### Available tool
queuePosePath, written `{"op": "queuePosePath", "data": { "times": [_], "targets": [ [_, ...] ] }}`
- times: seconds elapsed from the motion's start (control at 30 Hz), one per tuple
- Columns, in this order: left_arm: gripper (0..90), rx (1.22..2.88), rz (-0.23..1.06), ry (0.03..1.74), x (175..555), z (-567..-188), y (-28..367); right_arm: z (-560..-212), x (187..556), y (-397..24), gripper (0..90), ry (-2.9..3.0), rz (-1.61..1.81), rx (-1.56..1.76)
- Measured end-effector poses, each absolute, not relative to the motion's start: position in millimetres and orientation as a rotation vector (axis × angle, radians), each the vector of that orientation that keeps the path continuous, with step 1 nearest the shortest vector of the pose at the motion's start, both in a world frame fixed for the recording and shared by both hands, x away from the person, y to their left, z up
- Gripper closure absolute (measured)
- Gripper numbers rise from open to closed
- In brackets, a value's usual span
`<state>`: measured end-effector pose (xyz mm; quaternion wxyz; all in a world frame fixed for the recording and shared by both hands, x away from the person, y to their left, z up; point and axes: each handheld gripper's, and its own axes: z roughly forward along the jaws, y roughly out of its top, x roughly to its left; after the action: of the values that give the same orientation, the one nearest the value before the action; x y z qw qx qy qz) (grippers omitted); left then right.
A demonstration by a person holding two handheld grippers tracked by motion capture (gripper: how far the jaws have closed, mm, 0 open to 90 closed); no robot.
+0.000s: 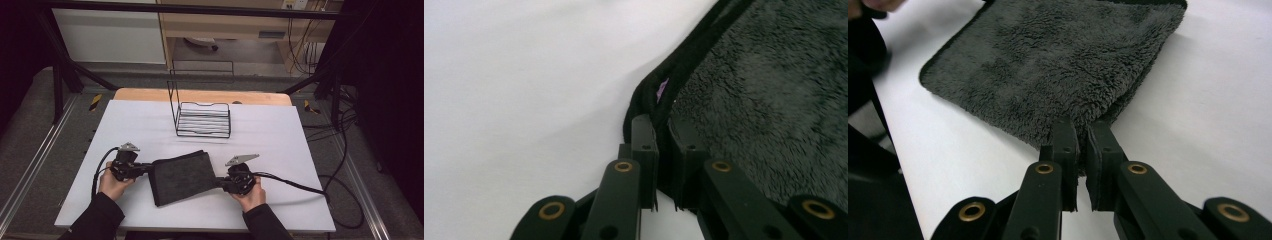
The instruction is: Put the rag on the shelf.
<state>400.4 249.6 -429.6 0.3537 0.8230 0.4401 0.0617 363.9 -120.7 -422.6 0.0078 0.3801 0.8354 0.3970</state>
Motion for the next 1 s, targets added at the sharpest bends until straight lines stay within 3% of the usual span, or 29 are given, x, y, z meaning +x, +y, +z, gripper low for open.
{"op": "queuePosePath", "data": {
  "times": [0.57,0.63,0.7,0.73,0.8,0.93,1.0],
  "targets": [
    [81.7,2.113,0.143,1.147,349,-426,220,-416,398,-148,85.2,2.621,1.082,1.243],
    [78.4,2.116,0.152,1.143,353,-425,221,-418,404,-148,84.9,2.628,1.043,1.249],
    [66.9,2.103,0.183,1.135,359,-421,221,-422,405,-146,83.2,2.61,1.019,1.255],
    [55.2,2.097,0.194,1.125,362,-417,221,-422,403,-149,76.2,2.565,1.006,1.258],
    [51.7,2.105,0.223,1.093,368,-411,217,-421,401,-152,76.0,2.534,1.026,1.284],
    [48.6,2.165,0.248,1.031,382,-409,205,-427,385,-168,55.6,2.371,1.176,1.425],
    [50.5,2.213,0.221,1.014,389,-415,201,-431,382,-168,55.8,2.365,1.176,1.428]
  ]
}}
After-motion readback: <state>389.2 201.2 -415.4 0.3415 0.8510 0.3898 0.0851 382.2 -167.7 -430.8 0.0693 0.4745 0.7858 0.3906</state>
